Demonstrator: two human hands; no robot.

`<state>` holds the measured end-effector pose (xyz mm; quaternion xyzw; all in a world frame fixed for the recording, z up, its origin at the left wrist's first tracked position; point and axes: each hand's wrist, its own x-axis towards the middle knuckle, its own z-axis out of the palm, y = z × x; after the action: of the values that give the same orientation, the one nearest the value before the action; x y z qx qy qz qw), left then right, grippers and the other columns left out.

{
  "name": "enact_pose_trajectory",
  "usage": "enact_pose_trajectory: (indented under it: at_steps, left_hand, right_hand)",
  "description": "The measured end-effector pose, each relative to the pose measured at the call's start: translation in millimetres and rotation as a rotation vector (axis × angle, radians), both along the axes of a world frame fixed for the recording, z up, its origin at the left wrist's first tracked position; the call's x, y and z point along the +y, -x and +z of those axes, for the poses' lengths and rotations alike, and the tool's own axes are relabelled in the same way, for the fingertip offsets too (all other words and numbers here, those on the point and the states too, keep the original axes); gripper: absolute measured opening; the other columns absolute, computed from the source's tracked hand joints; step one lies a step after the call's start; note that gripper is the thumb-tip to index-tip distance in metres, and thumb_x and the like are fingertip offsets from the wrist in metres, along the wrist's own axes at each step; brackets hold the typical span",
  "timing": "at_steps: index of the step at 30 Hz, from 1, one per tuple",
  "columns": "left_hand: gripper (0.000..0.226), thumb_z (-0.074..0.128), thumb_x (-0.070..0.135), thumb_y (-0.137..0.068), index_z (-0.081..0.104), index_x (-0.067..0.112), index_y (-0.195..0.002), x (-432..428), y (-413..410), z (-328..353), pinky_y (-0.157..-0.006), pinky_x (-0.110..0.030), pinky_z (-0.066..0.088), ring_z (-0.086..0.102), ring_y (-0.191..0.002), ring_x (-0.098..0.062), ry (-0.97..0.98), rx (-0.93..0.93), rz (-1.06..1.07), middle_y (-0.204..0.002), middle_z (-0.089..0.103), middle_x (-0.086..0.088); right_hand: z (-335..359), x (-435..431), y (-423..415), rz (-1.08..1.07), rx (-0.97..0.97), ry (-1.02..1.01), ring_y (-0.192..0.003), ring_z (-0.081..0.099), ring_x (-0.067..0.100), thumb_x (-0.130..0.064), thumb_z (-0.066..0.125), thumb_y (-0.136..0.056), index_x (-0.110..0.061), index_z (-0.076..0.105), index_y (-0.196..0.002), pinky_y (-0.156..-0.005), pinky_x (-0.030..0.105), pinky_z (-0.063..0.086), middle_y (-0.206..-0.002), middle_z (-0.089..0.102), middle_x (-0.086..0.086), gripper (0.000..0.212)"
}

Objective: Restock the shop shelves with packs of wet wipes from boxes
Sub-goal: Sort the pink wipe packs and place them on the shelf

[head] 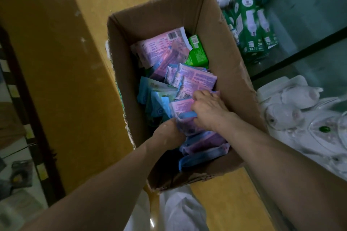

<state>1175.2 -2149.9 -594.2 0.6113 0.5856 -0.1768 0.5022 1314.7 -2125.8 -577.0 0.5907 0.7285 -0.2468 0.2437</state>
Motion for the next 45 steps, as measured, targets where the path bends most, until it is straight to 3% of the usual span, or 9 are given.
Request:
enact_pose_trajectory:
  at_steps: [6,22,26,28,30,34,37,41,45]
  left_hand:
    - [0.055,0.066,0.024,-0.086,0.047,0.015,-0.137,3,5,-6,-0.100,-0.029,0.041,0.051,-0.123,-0.025,0.056,0.017,0.156,-0.136,0.053,-0.009]
    - [0.060,0.070,0.019,-0.083,0.048,0.017,-0.138,3,-1,-12,-0.089,-0.023,0.042,0.053,-0.121,-0.022,0.140,-0.025,0.241,-0.135,0.054,-0.008]
    - [0.060,0.076,0.021,-0.080,0.052,0.012,-0.135,-3,-4,-13,-0.075,-0.017,0.045,0.061,-0.101,-0.017,0.213,-0.096,0.449,-0.125,0.059,-0.007]
    - [0.052,0.076,0.015,-0.081,0.056,0.006,-0.128,-5,-4,-10,-0.050,-0.011,0.044,0.060,-0.065,-0.007,0.284,-0.174,0.612,-0.106,0.060,-0.005]
    - [0.048,0.077,0.015,-0.079,0.059,0.002,-0.122,-5,-1,-3,-0.038,-0.015,0.041,0.054,-0.053,-0.006,0.339,-0.170,0.737,-0.094,0.060,-0.008]
    - [0.035,0.074,0.029,-0.081,0.060,0.014,-0.110,7,5,11,-0.057,-0.023,0.039,0.049,-0.069,-0.015,0.387,-0.244,0.906,-0.087,0.054,-0.007]
    - [0.014,0.056,0.029,-0.092,0.059,0.018,-0.100,19,7,34,-0.062,-0.027,0.039,0.050,-0.068,-0.016,0.488,-0.460,1.025,-0.084,0.056,-0.004]
    - [0.039,0.044,0.039,-0.098,0.060,0.014,-0.122,31,14,68,-0.071,-0.030,0.058,0.065,-0.089,-0.021,0.546,-0.764,1.090,-0.109,0.067,-0.010]
    - [0.043,0.043,0.046,-0.097,0.063,0.013,-0.115,40,40,108,-0.070,-0.030,0.058,0.070,-0.078,-0.018,0.515,-0.811,1.060,-0.095,0.072,-0.008]
  right_hand:
    - [-7,2,10,0.022,-0.027,0.100,-0.141,0.018,0.029,-0.025,0.062,-0.086,-0.020,0.052,-0.131,-0.111,0.042,0.022,-0.155,0.013,0.010,0.047]
    - [-4,-6,19,0.154,-0.108,0.075,-0.124,0.039,0.029,-0.027,0.064,-0.085,-0.028,0.051,-0.130,-0.105,0.040,0.027,-0.133,0.035,0.009,0.046]
    - [-12,-20,21,0.249,-0.140,0.054,-0.126,0.036,0.029,-0.031,0.055,-0.091,-0.031,0.053,-0.131,-0.106,0.045,0.023,-0.135,0.036,0.007,0.040]
    - [-10,-19,18,0.174,-0.101,0.086,-0.125,0.037,0.028,-0.034,0.059,-0.089,-0.030,0.056,-0.129,-0.105,0.044,0.025,-0.133,0.038,0.007,0.040]
    - [-2,-11,9,0.022,-0.019,0.131,-0.124,0.040,0.030,-0.037,0.061,-0.088,-0.027,0.056,-0.128,-0.103,0.041,0.030,-0.131,0.040,0.009,0.042]
    - [25,17,-10,-0.336,0.231,0.111,-0.107,0.055,0.028,-0.041,0.070,-0.081,-0.015,0.060,-0.110,-0.081,0.028,0.041,-0.116,0.055,0.013,0.041]
    - [39,30,-10,-0.622,0.459,0.172,-0.107,0.059,0.024,-0.046,0.071,-0.077,-0.016,0.059,-0.117,-0.093,0.035,0.048,-0.121,0.060,0.004,0.052]
    - [62,32,10,-0.827,0.658,0.154,-0.101,0.065,0.021,-0.064,0.062,-0.051,-0.022,0.058,-0.119,-0.093,0.041,0.051,-0.115,0.065,0.002,0.080]
    - [93,34,45,-0.961,0.865,0.105,-0.097,0.068,0.019,-0.063,0.061,-0.051,-0.022,0.060,-0.115,-0.093,0.042,0.052,-0.107,0.070,-0.001,0.076]
